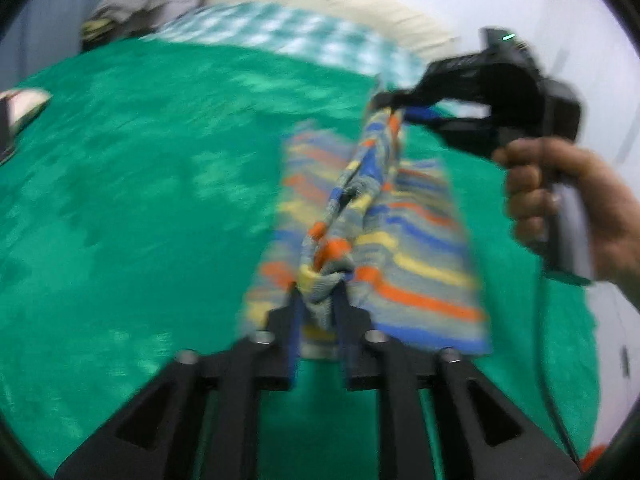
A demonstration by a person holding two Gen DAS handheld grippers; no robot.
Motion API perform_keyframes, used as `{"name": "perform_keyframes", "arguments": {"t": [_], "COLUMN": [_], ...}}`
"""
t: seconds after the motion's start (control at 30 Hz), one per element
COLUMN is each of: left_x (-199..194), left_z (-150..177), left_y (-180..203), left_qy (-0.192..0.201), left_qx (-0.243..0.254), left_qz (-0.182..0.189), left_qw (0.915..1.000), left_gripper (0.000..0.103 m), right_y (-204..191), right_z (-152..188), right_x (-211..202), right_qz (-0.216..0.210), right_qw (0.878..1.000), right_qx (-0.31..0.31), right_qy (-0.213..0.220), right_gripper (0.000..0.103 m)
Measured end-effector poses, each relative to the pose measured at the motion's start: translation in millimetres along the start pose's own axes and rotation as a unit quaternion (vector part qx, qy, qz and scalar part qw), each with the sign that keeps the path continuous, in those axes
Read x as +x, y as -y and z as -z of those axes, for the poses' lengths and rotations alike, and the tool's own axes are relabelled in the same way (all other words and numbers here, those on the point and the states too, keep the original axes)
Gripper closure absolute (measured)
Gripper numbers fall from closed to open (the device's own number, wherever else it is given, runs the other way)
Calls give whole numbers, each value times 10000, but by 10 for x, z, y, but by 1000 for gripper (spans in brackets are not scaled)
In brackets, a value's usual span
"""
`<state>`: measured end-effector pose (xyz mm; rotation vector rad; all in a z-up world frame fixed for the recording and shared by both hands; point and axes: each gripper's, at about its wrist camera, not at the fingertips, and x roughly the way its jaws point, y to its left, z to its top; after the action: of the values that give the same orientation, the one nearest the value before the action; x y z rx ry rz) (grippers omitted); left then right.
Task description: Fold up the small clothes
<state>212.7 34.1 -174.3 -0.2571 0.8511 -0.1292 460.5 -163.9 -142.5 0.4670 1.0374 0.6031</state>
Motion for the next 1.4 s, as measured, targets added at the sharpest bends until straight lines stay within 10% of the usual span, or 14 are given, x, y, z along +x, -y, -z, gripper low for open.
{"name": "perform_keyframes", "arguments": {"t": [0.1,0.4,0.43,0.5,0.6,0.67,0.73,0.8,0.9,1.4], "left_x": [-22,-25,98,384,425,278,124,-77,-372,-78], "left_z": [102,-162,-191,-227,-101,-54,-22,38,155,618], "left_y": [-203,-84,-57,-82,-83,-72,-113,-197,-318,-319], "left_qy": [-211,196,114,-351,-565,-575,-582,-540,-309,-305], "left_qx": [-282,41,90,220,448,663,673,590,353,750], "left_qz": [-172,236,170,84,-7,-62,-144,-239,-234,-990], "left_qw": [9992,9995,9998,9991,9974,9961,9959,9965,9986,9918], "left_gripper": [41,23,27,92,91,90,79,41,13,1], "right_y": [-51,-159,-211,-203,48,26,-22,-85,-180,76], "right_z": [94,806,954,1285,1770,1968,2022,2121,2337,3305], "right_x": [216,-648,-675,-621,-305,-442,-549,-720,-934,-1461], "right_qz": [79,842,917,960,1426,1579,1782,1808,2067,3040], "right_qw": [9997,9901,9863,9817,9710,9684,9668,9686,9621,9475], "right_qx": [234,-1064,-1345,-1641,-1620,-1811,-1726,-1664,-1778,-656], "right_qy": [-11,356,283,-34,-1028,-664,-607,-389,-74,748], "right_gripper": [61,59,59,59,59,59,57,44,23,10]}}
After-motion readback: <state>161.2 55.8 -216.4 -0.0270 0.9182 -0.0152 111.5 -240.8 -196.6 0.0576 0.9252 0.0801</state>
